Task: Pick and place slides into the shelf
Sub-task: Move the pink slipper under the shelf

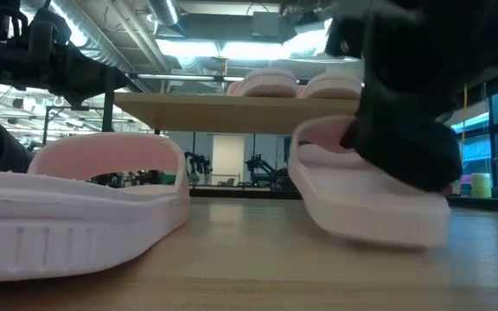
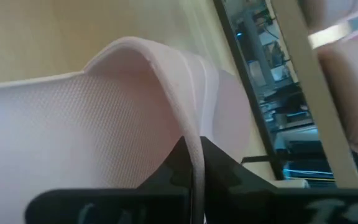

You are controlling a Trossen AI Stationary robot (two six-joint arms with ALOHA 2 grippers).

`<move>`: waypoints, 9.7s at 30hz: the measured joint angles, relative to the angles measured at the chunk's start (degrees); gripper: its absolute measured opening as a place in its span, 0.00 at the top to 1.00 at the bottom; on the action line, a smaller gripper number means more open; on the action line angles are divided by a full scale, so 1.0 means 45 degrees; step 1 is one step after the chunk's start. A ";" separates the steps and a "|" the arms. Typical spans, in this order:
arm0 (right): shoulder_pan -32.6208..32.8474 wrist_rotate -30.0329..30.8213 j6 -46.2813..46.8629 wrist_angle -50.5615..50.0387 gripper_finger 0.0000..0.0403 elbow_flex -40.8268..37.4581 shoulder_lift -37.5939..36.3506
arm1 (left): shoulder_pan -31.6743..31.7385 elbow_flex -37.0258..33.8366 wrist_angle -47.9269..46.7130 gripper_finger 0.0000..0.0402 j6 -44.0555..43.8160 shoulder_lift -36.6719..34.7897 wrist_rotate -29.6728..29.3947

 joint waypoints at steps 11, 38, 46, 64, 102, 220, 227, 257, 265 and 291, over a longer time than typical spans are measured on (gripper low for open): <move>-0.0037 -0.0236 -0.0270 0.1023 0.97 -0.1823 -0.0340 | 0.0005 -0.0002 -0.0005 0.65 0.0010 0.0000 0.0000; -0.1064 -0.1686 -0.3929 0.1807 0.94 -0.2518 -0.1651 | 0.0005 -0.0002 -0.0005 0.65 0.0019 -0.0005 0.0000; -0.1042 -0.1591 -0.3552 0.2315 0.78 -0.3304 -0.1724 | 0.0005 -0.0002 -0.0003 0.65 0.0019 -0.0002 0.0000; -0.1001 -0.1924 -0.4217 0.2238 0.55 -0.2295 -0.1617 | 0.0005 -0.0002 -0.0005 0.65 0.0023 -0.0002 -0.0002; 0.0108 -0.4571 -0.4554 0.1158 0.55 0.1649 -0.1783 | 0.0000 -0.0004 -0.0004 0.65 0.0015 -0.0003 -0.0003; -0.1211 -1.2039 -0.5666 1.7161 0.55 -1.0777 -0.9107 | 0.0000 0.0000 -0.0001 0.65 0.0112 0.0214 -0.0005; -0.1287 -1.1492 -0.5636 1.7065 0.55 -1.0775 -0.8809 | 0.0002 -0.0002 -0.0010 0.65 0.0114 0.0216 -0.0005; -0.1329 -0.9119 -0.5860 1.3133 0.55 -0.8117 -0.6280 | 0.0000 0.0000 -0.0005 0.65 0.0131 0.0214 -0.0005; -0.1806 -0.8976 -0.5833 1.2571 0.55 -0.8204 -0.6280 | 0.0001 -0.0001 -0.0005 0.65 0.0131 0.0214 -0.0006; -0.1407 -0.7806 -0.4916 1.2174 0.55 -0.7901 -0.6275 | 0.0000 -0.0002 -0.0005 0.65 0.0121 0.0214 -0.0005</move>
